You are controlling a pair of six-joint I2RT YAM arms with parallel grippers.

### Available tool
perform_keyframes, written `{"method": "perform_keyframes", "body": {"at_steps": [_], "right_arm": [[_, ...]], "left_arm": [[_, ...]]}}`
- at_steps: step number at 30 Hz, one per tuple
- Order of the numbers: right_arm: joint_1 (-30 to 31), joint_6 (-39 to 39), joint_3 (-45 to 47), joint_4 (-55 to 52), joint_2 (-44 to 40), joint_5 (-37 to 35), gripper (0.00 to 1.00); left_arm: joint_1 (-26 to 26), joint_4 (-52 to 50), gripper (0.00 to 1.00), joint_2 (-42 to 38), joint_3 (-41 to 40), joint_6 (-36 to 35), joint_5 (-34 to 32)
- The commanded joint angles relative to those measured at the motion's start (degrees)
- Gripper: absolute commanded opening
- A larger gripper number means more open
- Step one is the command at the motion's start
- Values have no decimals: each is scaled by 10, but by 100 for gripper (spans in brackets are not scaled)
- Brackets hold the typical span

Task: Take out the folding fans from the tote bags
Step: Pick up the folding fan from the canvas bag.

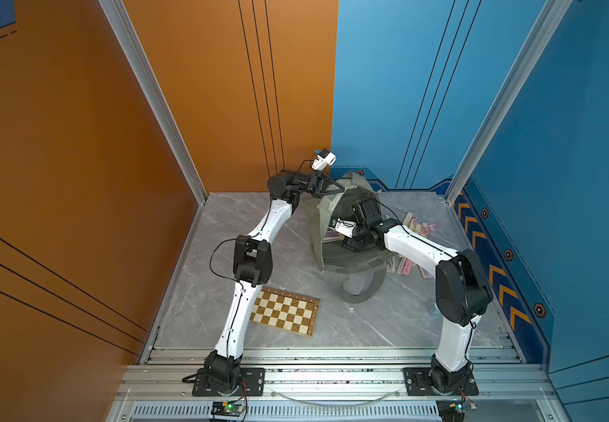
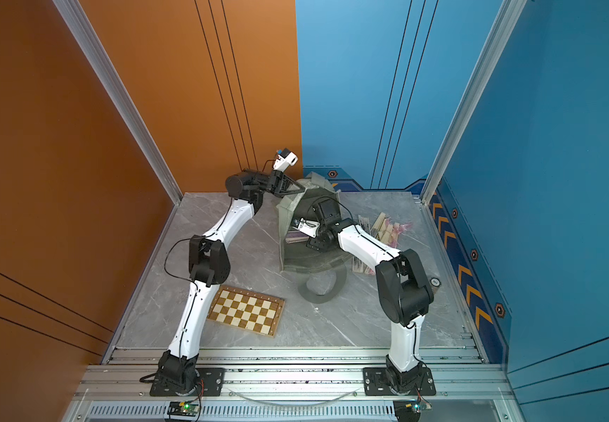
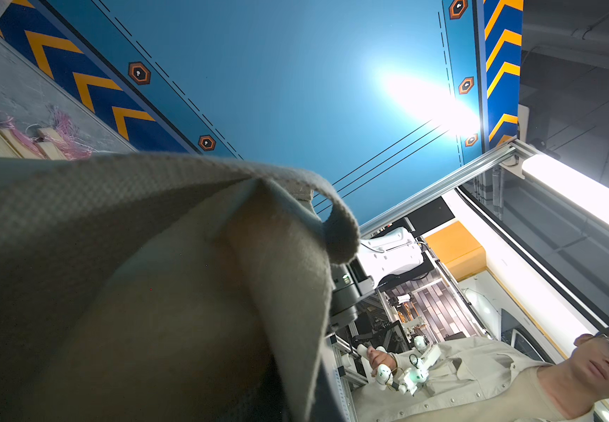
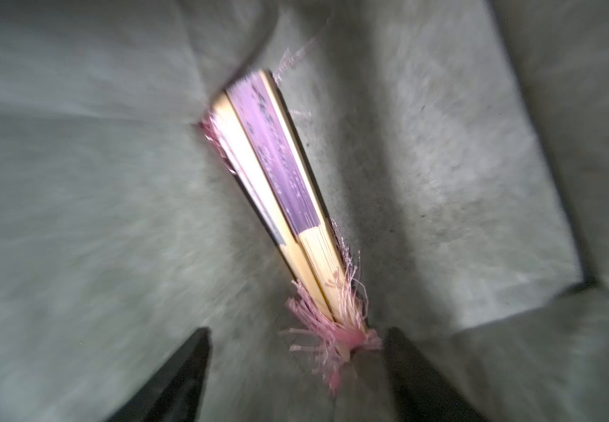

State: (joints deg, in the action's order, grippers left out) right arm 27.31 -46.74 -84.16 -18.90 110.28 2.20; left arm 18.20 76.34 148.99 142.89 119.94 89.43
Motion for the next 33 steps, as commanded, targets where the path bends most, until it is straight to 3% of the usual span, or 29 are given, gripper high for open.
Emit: {"method": "perform_keyframes", "body": {"at_steps": [1, 5, 13, 20, 25, 33], "right_arm": [[-6, 21, -14, 50, 25, -67, 85], [-11, 44, -58, 47, 61, -65, 87], [-13, 163, -137, 76, 125, -69, 88], [-21, 349, -214, 103, 172, -30, 89], [-21, 430, -227, 115, 193, -10, 89], [-23, 498, -228, 78, 222, -22, 91]], "left_arm": [[9, 24, 0, -5, 1, 206, 41], [14, 24, 0, -5, 0, 206, 41], [20, 24, 0, 1, 4, 206, 38], [20, 25, 0, 4, 8, 206, 39], [21, 26, 0, 4, 9, 208, 39], [22, 27, 0, 3, 6, 208, 39]]}}
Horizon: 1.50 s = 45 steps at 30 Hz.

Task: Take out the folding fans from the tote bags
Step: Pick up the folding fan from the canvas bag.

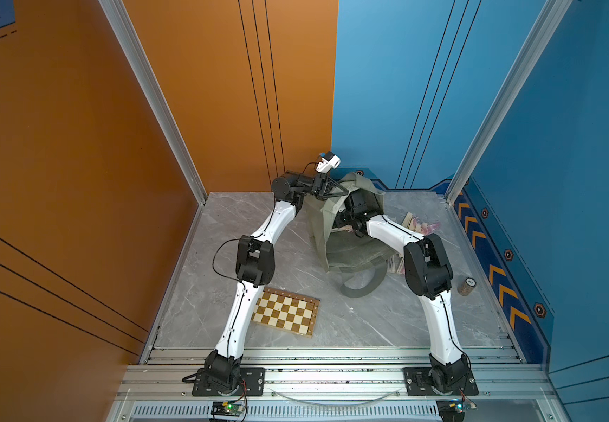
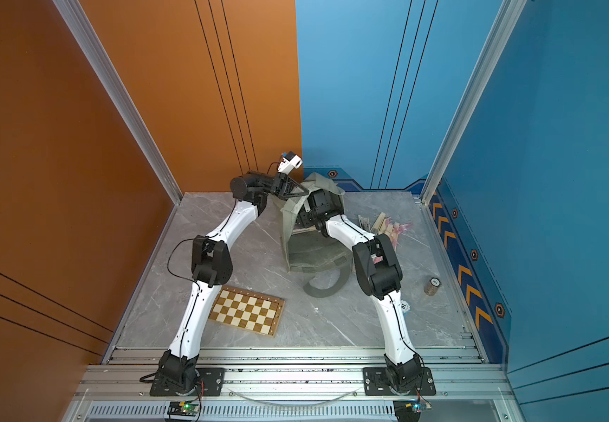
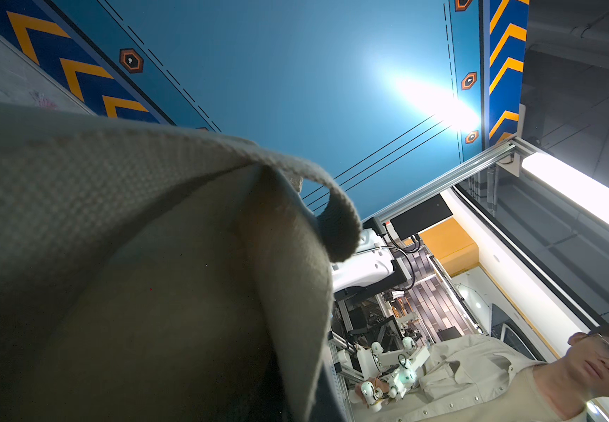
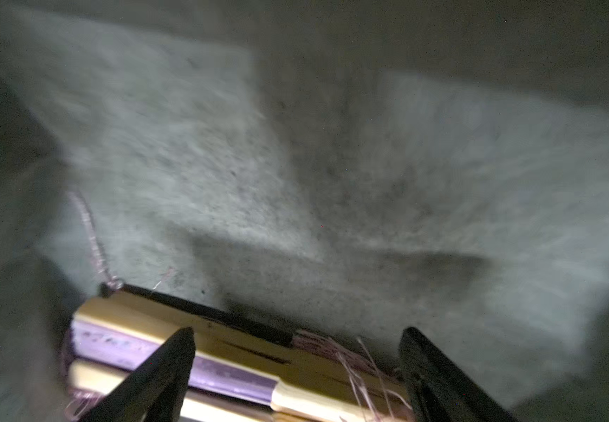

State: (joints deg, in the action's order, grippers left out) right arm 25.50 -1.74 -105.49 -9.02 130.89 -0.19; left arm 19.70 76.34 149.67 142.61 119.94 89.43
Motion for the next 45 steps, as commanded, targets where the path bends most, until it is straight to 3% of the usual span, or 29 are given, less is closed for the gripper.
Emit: {"method": "perform_keyframes", "body": {"at_steps": [1, 9, 20, 35, 45], "right_arm": [[-6, 49, -13, -28, 18, 7, 90], [-22, -34, -23, -138, 17, 54, 90], [-68, -103, -48, -263, 6, 226, 89], [-66, -245, -45, -384, 7, 201, 78], [-53, -268, -29, -375, 18, 109, 61]], "left_arm": [[8, 27, 0, -5, 8, 208, 39], [3, 28, 0, -4, 4, 209, 40], [-1, 29, 0, 2, 4, 209, 41], [-3, 30, 0, 0, 1, 211, 41], [-2, 31, 0, 1, -1, 212, 42]]}}
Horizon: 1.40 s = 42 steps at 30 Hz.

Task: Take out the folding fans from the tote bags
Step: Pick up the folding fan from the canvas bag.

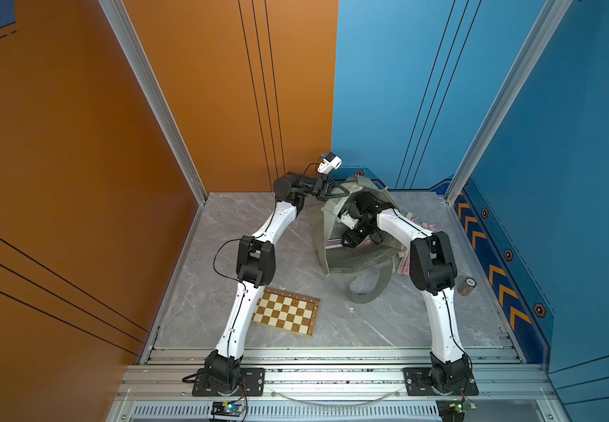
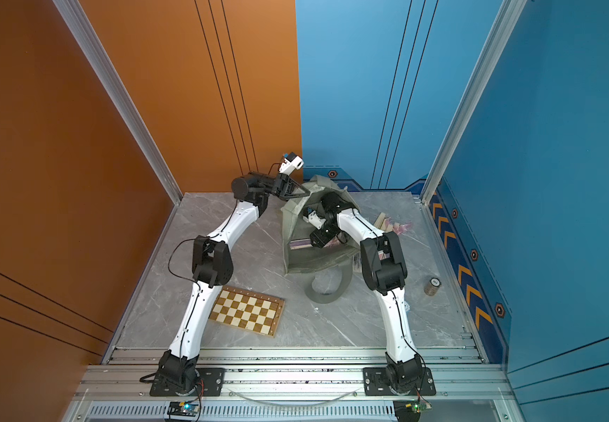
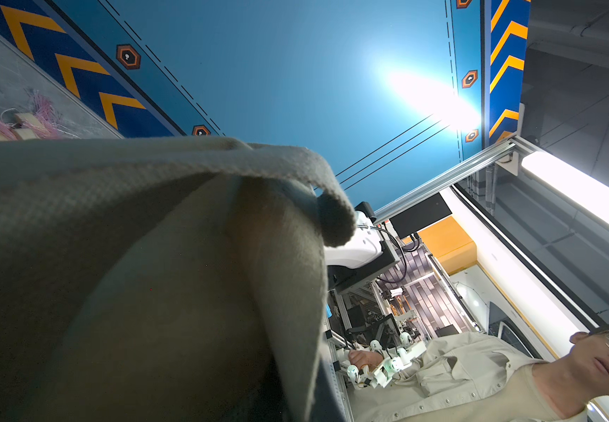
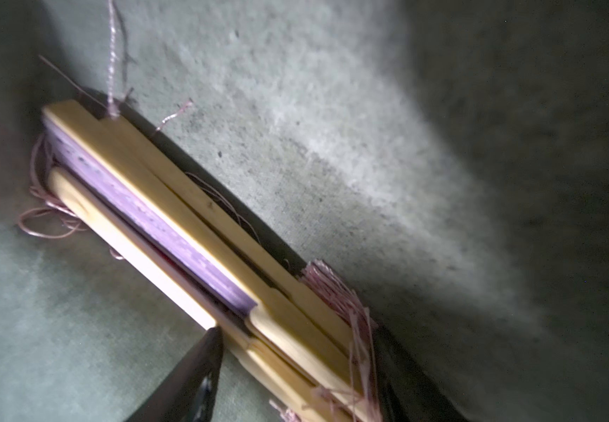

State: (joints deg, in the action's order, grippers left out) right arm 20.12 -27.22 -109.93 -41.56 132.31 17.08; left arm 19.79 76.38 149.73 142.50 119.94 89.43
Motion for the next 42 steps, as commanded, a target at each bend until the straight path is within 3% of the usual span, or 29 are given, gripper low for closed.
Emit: {"method": "perform_keyframes", "body": {"at_steps": [1, 4, 15, 22, 34, 42], "right_arm": [[1, -14, 18, -48, 5, -71, 58], [0, -11, 22, -43, 8, -93, 46], [-7, -30, 20, -63, -2, -68, 23], [-8, -64, 54, -74, -11, -99, 20], [-6, -45, 67, -65, -31, -114, 1], [6, -84, 145, 45, -130, -90, 0]], "left_arm": [[-2, 30, 0, 2, 0, 211, 42], [-2, 31, 0, 2, 0, 212, 43], [-10, 31, 0, 4, 1, 211, 44], [-12, 31, 0, 6, 1, 211, 44], [-14, 32, 0, 11, 3, 212, 46], [-15, 31, 0, 9, 5, 213, 48]]}}
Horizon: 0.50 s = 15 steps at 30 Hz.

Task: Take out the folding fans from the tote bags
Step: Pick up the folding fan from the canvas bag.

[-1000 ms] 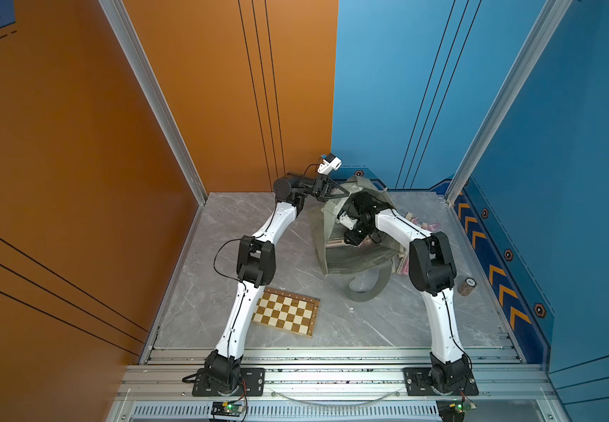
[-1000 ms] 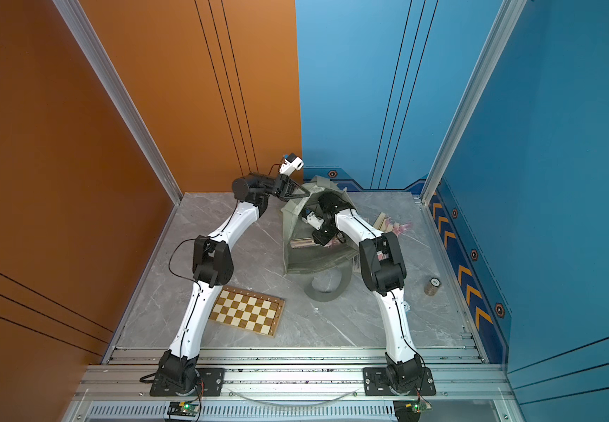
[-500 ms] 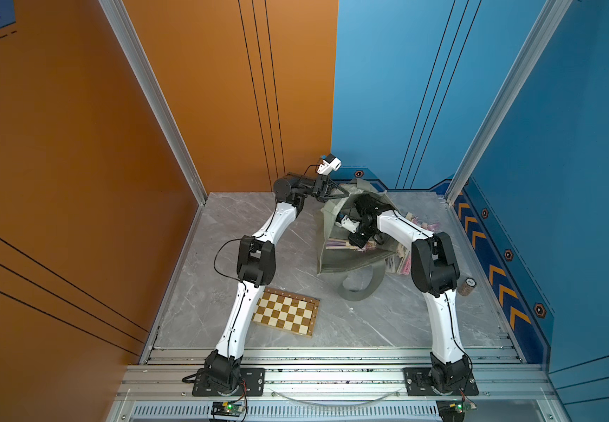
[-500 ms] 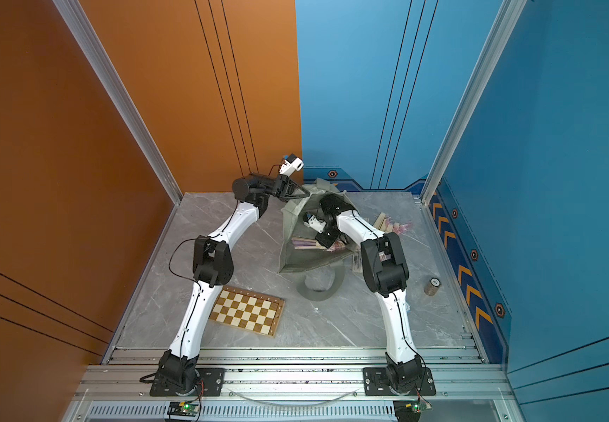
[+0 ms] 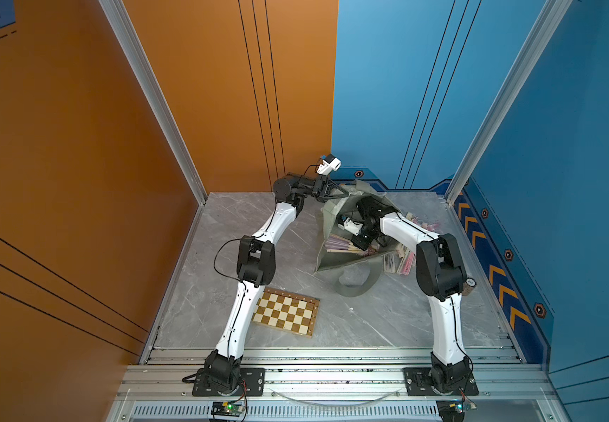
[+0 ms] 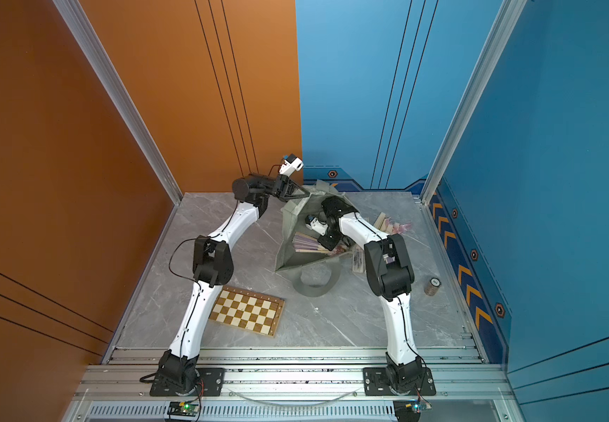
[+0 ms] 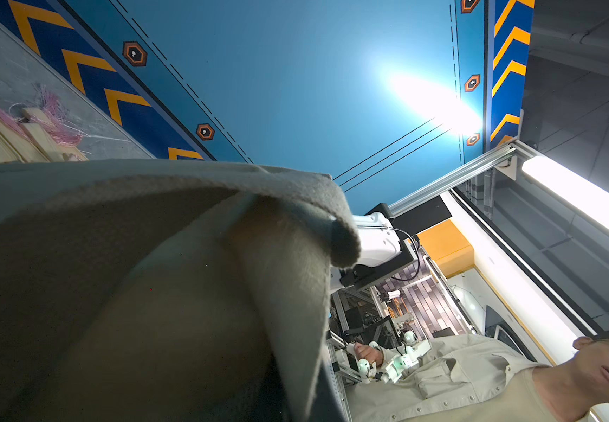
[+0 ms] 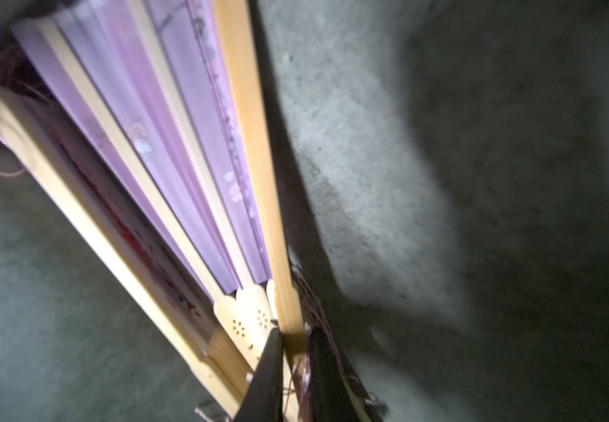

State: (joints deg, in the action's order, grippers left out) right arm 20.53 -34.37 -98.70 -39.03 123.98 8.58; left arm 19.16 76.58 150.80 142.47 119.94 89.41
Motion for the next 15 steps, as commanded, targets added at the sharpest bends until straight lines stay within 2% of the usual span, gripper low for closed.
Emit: {"method": "perform_keyframes", "body": {"at_steps": [1, 9, 15], "right_arm": [[6, -18, 48, 42, -71, -6, 0], [38, -53, 141, 169, -151, -38, 0], [49, -72, 165, 180, -208, -50, 0]], "left_arm": [[-9, 29, 0, -2, 5, 213, 48], [-15, 29, 0, -4, 1, 213, 48], [-20, 29, 0, -7, -4, 213, 46]]}}
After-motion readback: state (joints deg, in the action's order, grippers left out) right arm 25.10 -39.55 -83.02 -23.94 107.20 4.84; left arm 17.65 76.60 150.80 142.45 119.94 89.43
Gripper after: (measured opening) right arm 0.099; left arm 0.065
